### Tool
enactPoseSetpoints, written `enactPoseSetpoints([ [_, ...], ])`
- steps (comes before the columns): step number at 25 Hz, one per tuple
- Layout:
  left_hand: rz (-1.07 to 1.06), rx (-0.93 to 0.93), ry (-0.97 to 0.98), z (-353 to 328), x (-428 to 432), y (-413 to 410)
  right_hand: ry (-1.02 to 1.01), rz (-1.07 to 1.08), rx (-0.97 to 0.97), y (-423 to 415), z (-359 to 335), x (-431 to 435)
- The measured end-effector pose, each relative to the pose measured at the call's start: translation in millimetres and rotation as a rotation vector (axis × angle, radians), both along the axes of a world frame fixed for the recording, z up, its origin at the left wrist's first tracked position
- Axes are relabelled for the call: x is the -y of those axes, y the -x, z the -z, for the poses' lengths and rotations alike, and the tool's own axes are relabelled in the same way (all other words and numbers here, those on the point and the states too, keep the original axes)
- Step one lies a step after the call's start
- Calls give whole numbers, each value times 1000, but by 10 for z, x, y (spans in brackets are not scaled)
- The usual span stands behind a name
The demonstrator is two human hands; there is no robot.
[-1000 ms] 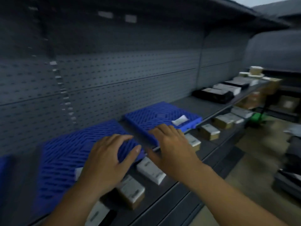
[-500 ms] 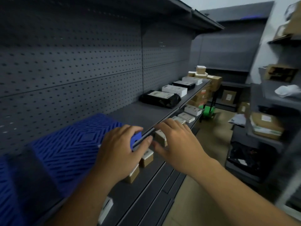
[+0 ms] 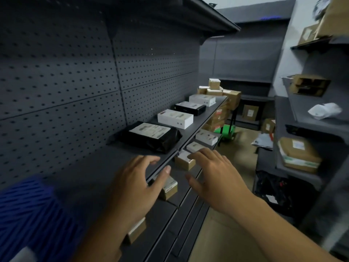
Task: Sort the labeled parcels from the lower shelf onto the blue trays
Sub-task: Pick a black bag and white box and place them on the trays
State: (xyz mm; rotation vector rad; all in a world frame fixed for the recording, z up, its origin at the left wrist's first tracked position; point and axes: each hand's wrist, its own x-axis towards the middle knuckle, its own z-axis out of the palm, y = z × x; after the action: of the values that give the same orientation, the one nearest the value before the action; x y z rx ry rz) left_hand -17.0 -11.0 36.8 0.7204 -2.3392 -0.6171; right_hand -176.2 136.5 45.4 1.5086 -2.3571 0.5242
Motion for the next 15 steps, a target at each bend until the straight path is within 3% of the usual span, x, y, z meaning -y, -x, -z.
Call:
enactPoseSetpoints([
  [8,-243,63,-81,155,84,1340,27,-126,81,2013,209,117],
  [15,-472,-33,-33,136,354,1981,-16,-281,152,3084,162,702],
])
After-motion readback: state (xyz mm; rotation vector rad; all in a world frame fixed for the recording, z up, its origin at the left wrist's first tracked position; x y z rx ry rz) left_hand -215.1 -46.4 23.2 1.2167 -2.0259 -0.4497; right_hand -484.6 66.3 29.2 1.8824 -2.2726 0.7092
